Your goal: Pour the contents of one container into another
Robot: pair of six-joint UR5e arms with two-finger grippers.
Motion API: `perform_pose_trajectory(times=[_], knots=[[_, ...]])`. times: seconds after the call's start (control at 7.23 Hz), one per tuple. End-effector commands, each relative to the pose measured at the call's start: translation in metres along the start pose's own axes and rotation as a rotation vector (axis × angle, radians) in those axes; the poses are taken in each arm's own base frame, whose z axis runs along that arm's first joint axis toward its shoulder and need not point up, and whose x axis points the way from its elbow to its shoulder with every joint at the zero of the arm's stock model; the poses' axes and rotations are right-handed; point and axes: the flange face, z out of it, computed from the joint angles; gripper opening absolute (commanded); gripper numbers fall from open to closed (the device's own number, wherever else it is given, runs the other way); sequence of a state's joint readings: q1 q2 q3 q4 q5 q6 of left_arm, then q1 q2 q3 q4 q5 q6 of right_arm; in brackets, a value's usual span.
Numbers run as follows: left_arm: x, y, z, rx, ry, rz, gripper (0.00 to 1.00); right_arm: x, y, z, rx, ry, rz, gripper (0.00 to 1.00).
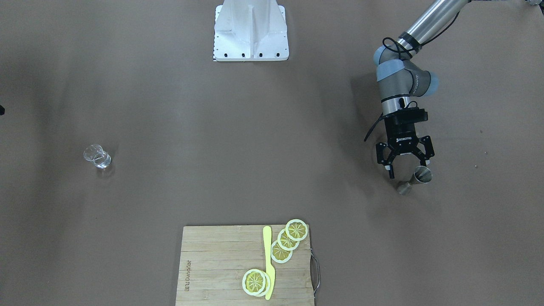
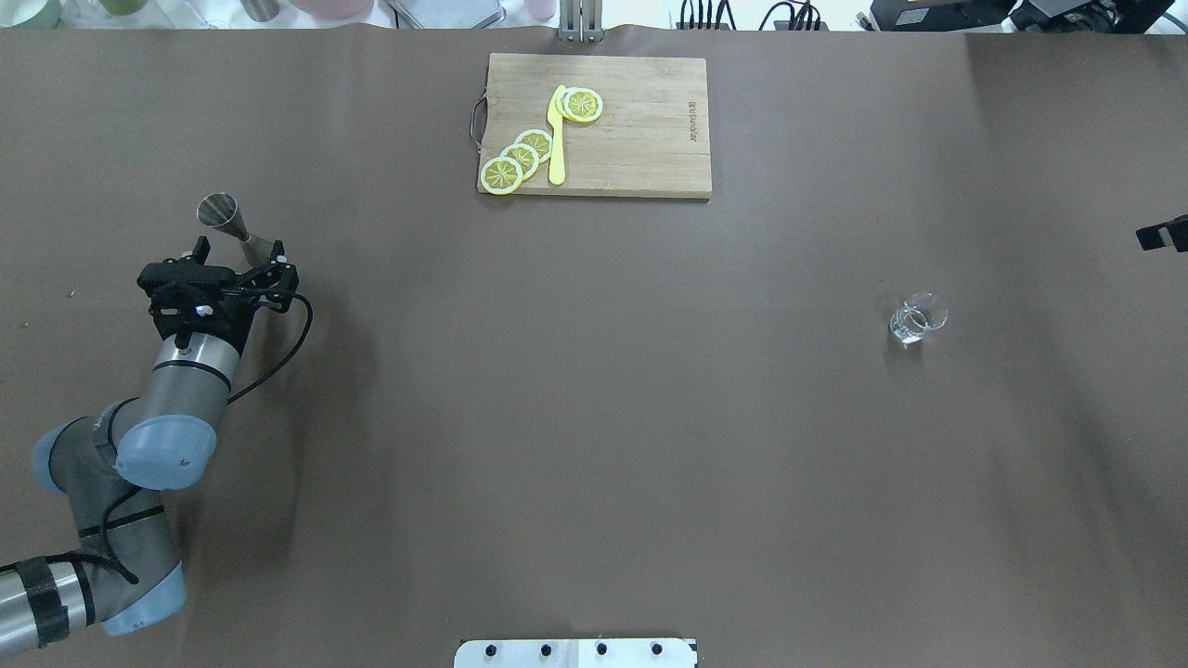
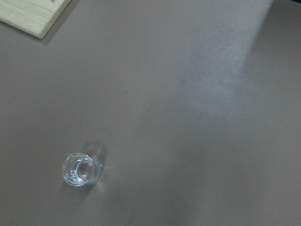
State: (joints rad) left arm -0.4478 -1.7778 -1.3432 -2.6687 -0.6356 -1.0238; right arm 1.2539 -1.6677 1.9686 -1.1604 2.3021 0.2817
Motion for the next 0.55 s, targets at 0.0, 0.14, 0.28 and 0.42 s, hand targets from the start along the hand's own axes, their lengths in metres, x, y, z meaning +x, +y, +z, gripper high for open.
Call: perform_pose_trajectory(times=[0.0, 0.14, 0.28, 0.42], knots=[[0.0, 0.004, 0.004, 0.019, -0.017, 0.007, 0.91, -0.025, 0.0, 0.016, -0.018, 0.001, 0.109, 1.0], [-0.002, 0.002, 0.004, 0.054, -0.039, 0.007, 0.9, -0.04, -0.001, 0.017, -0.012, 0.008, 0.179, 1.0], [0.002, -0.001, 0.005, 0.068, -0.043, 0.001, 0.9, -0.054, 0.0, 0.023, -0.019, -0.001, 0.258, 1.0], [0.003, -0.004, 0.004, 0.074, -0.033, -0.02, 0.9, -0.059, 0.003, 0.032, -0.027, 0.012, 0.285, 1.0]])
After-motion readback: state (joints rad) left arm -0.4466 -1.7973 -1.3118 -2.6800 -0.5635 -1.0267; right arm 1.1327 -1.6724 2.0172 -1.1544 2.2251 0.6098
